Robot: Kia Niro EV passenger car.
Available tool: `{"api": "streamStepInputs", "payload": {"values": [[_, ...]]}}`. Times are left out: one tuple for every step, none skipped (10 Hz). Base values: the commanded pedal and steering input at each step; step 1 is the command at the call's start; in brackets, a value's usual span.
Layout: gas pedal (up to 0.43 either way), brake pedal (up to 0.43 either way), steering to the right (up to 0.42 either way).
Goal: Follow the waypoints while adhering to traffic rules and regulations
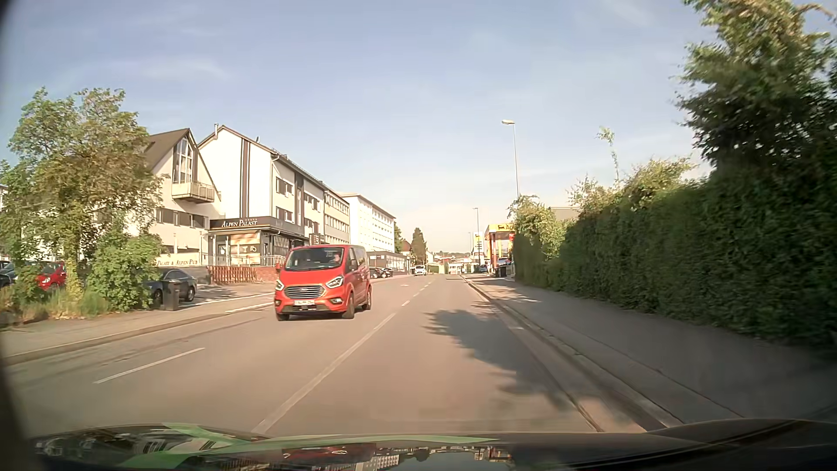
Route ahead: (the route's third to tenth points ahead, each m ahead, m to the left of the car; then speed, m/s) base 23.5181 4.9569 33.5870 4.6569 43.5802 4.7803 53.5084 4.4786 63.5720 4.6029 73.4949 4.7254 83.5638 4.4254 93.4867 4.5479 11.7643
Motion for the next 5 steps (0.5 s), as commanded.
{"api": "streamStepInputs", "payload": {"values": [[0.098, 0.000, -0.006], [0.098, 0.000, -0.004], [0.098, 0.000, -0.004], [0.098, 0.000, -0.004], [0.098, 0.000, -0.004]]}}
